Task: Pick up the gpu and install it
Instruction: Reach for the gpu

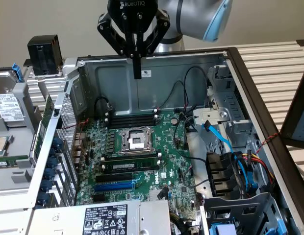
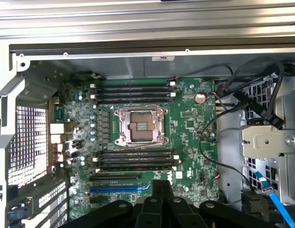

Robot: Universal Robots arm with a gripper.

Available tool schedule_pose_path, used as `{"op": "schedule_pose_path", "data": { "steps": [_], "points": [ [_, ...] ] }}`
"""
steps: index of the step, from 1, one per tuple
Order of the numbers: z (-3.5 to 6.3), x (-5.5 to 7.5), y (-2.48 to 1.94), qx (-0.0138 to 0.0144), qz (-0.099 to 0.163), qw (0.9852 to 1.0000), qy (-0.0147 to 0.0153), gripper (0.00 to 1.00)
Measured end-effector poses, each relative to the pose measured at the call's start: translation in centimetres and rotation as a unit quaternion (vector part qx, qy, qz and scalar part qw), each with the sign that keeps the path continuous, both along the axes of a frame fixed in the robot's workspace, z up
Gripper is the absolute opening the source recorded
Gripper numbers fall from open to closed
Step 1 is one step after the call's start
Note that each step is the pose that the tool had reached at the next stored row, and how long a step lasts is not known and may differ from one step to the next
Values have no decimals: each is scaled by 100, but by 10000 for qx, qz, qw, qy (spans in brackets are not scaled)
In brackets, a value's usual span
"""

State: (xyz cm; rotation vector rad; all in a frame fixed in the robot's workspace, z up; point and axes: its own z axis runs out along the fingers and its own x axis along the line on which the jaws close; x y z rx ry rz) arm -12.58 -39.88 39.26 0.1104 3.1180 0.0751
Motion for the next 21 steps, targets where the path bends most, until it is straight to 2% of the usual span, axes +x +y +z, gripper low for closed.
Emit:
{"op": "schedule_pose_path", "data": {
  "steps": [11,13,14,17,21],
  "points": [
    [0,-492,0,-1,0,10000,0,11],
    [0,-674,0,0,0,10000,0,11],
    [0,-721,2,0,0,10000,0,11],
    [0,-846,26,0,0,10000,0,11],
    [0,-997,84,0,1,10000,0,11]
  ]
}}
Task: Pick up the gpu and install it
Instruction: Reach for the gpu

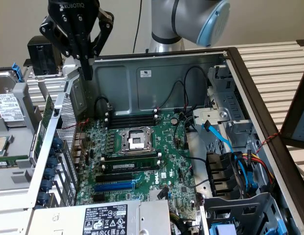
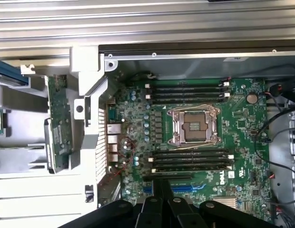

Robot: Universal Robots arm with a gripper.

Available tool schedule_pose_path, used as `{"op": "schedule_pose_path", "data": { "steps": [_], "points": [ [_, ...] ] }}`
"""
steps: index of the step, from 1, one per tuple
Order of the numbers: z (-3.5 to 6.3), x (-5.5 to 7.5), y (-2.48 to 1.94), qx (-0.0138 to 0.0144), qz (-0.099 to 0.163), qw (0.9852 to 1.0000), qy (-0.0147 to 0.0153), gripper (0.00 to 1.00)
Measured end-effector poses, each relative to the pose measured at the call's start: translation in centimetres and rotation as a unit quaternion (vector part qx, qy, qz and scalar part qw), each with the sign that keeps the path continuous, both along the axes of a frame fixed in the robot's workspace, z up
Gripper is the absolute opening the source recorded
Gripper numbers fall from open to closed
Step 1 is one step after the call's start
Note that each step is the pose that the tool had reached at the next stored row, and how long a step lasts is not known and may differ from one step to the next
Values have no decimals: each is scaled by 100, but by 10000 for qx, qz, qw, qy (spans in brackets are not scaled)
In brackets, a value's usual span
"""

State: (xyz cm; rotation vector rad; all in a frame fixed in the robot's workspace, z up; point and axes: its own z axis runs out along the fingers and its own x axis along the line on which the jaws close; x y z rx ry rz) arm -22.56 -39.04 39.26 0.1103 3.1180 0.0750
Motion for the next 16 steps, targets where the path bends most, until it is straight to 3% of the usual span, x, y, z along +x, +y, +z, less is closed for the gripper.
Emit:
{"op": "schedule_pose_path", "data": {
  "steps": [6,16],
  "points": [
    [-1,-260,69,0,-1,10000,0,11],
    [-1,-715,78,0,-1,10000,0,11]
  ]
}}
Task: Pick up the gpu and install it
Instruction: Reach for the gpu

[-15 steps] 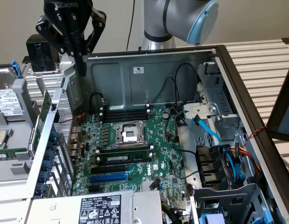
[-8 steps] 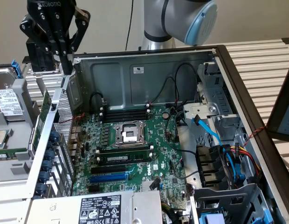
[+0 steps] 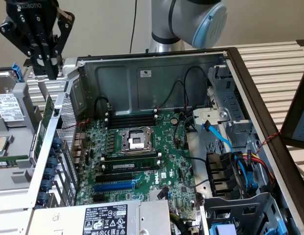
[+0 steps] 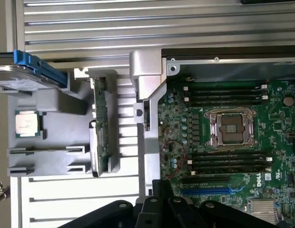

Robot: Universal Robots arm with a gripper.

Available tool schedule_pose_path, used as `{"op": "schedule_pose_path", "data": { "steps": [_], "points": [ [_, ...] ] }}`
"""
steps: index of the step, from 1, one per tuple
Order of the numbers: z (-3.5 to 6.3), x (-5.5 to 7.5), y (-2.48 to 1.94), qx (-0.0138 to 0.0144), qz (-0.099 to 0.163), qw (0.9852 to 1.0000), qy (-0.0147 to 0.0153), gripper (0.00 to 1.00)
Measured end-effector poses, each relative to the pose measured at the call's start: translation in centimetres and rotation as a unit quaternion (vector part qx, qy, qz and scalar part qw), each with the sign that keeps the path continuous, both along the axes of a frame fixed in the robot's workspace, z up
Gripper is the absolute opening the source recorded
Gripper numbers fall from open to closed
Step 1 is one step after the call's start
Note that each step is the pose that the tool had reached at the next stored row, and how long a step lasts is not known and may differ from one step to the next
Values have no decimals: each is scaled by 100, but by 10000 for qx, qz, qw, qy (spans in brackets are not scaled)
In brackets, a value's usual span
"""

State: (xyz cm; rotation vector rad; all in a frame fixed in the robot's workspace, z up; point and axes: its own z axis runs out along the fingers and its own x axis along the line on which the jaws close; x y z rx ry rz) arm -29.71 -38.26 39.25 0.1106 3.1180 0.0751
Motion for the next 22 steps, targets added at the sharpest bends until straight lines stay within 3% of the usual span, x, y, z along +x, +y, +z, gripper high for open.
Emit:
{"op": "schedule_pose_path", "data": {
  "steps": [18,22],
  "points": [
    [-10,-821,3,8,0,10000,-1,11],
    [-11,-885,87,7,1,10000,-1,11]
  ]
}}
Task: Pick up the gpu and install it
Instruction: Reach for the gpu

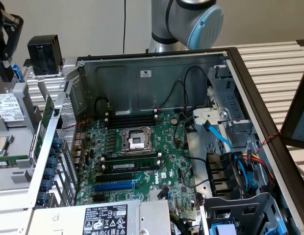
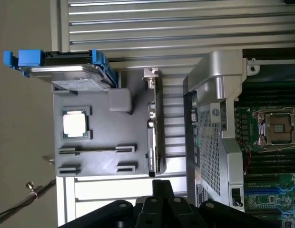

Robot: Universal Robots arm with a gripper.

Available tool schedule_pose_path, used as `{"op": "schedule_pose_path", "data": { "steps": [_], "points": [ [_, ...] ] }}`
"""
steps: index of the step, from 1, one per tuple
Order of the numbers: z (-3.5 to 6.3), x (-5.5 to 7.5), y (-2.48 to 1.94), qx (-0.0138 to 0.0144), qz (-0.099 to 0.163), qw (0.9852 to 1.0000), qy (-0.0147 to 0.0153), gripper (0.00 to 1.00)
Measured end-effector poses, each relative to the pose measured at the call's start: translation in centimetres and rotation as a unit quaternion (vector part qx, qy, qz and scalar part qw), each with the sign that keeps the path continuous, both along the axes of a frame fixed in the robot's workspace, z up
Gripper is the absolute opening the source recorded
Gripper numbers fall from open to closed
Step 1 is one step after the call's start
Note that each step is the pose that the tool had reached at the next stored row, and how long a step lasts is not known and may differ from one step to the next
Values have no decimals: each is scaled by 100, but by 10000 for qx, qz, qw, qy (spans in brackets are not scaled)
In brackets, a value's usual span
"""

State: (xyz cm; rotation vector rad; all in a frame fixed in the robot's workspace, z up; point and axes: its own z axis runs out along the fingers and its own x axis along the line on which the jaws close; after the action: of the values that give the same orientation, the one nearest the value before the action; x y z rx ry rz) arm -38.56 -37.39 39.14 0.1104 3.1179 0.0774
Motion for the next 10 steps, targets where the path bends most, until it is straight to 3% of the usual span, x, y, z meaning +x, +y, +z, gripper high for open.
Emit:
{"op": "schedule_pose_path", "data": {
  "steps": [4,6,10],
  "points": [
    [-2,-25,126,0,0,10000,0,11],
    [-3,-90,151,0,0,10000,0,11],
    [-3,-169,154,4,0,10000,0,11]
  ]
}}
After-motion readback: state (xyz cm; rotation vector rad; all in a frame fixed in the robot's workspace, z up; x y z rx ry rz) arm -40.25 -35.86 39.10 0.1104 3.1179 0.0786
